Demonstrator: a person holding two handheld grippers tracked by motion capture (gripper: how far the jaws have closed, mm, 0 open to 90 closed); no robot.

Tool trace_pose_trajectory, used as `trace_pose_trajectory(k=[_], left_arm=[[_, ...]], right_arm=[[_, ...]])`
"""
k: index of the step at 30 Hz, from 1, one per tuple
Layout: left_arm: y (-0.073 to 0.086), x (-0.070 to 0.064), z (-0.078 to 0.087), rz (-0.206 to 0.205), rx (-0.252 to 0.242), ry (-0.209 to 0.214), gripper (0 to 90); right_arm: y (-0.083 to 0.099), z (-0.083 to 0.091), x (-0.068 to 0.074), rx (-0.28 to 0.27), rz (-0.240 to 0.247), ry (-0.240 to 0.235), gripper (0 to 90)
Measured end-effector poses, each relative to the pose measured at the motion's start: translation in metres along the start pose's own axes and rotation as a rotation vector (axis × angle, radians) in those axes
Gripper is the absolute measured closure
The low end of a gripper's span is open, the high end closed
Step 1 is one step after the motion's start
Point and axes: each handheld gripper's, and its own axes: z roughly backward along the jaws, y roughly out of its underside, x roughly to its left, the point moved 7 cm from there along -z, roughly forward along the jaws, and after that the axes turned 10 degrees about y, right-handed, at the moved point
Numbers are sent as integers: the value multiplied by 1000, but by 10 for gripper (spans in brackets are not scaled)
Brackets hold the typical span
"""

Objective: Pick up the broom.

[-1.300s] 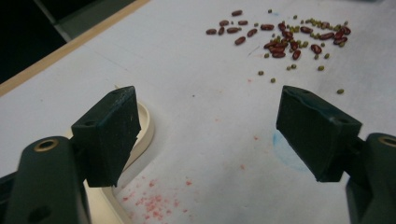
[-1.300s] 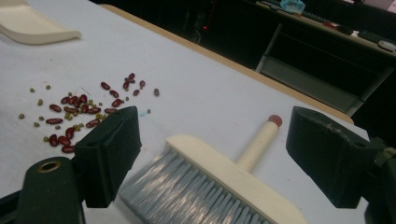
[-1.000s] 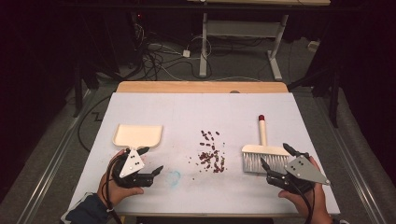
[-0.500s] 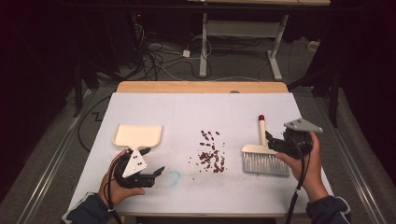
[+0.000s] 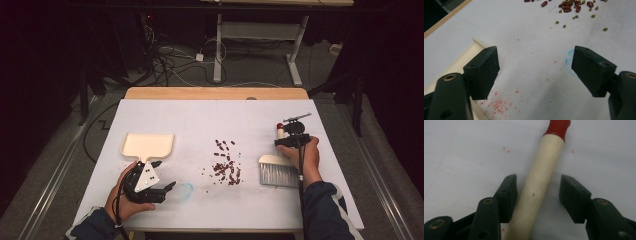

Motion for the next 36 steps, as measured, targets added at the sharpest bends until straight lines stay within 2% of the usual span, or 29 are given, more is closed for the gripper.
trace_pose_trajectory(k=[1, 2, 5, 11, 14, 19, 22, 23, 24, 25, 27, 28, 31, 32, 33, 36], left_arm=[[0, 0, 0, -1, 0, -2, 218], [0, 0, 1, -1, -1, -3, 218], [-1, 0, 1, -2, 0, -2, 218], [-2, -1, 0, -13, 2, -4, 218], [-2, -1, 0, -8, -2, 0, 218], [-2, -1, 0, -9, 1, 1, 218], [-2, -1, 0, -3, -1, -3, 218], [-2, 0, 1, 1, -4, -5, 218], [-2, 0, 1, 1, -4, -5, 218], [-2, 0, 1, 4, -8, -5, 218], [-3, 0, 2, 20, -15, 1, 218], [-7, 0, 2, 35, -28, 8, 218], [-13, -1, 1, 42, -48, 17, 218], [-16, -3, 1, 41, -57, 23, 218], [-20, -5, 0, 44, -64, 32, 218], [-33, -13, -2, 30, -81, 58, 218]], right_arm=[[0, 0, 0, 0, 0, 0, 515], [-3, 0, -1, 25, -7, 1, 567], [-5, 0, 2, 42, 8, 25, 592], [-8, 0, 11, 30, -26, 26, 693], [-9, -1, 14, 20, -7, 45, 700], [-7, 1, 12, -14, -24, 0, 700], [-7, 9, 10, -83, -45, -20, 700], [-6, 12, 9, -118, -36, -30, 700], [-6, 12, 9, -118, -36, -30, 700], [-4, 21, 7, -186, -33, -54, 701], [-2, 33, 6, -264, -31, -81, 701], [-1, 40, 5, -298, -33, -87, 702], [2, 63, 1, -408, -47, -115, 702], [2, 63, 1, -408, -47, -115, 702], [6, 77, -2, -474, -59, -134, 703], [14, 99, -7, -550, -54, -148, 704]])
